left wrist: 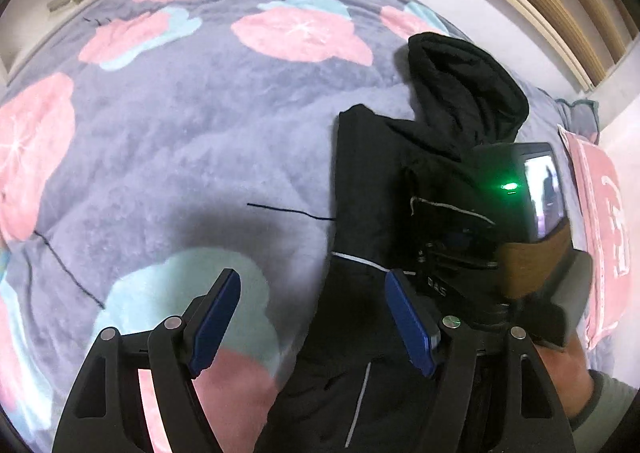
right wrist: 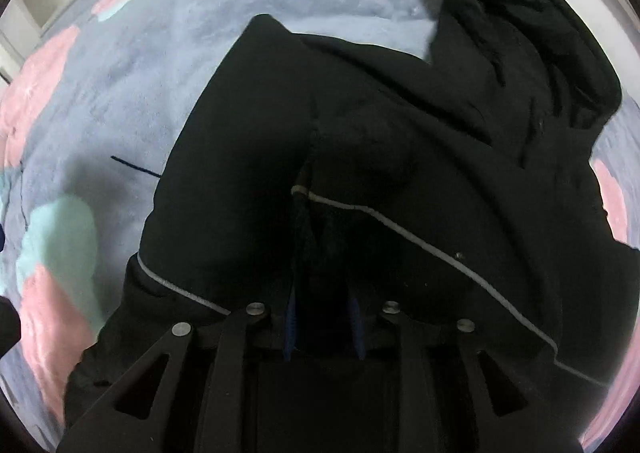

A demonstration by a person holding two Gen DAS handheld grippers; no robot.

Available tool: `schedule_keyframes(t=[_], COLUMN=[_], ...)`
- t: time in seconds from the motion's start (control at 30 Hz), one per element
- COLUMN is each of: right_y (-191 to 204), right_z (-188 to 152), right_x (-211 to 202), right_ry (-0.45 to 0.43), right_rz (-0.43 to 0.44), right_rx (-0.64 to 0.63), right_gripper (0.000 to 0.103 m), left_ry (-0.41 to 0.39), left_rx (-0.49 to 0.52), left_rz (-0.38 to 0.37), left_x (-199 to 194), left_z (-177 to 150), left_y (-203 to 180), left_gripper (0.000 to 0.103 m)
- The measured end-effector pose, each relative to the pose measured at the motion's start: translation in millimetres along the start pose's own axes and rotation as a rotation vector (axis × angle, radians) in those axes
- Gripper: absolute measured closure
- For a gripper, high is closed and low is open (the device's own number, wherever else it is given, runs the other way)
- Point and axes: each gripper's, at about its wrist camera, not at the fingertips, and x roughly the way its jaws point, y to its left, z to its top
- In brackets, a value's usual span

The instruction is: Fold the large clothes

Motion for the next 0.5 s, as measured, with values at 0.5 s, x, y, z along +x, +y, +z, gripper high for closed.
schedule_keyframes(t=[0.5], right_y=[-210], right_z=[-113], right_x=[-111], right_ry=[-0.058], right_rz=[0.060], right_rx=[0.297], right_gripper=[0.038], left_ry=[0.056], left_rx=[0.049], left_rz=[-0.283], left_x=[56], left_z=[41], left_y=[-55], left_gripper=[0.027])
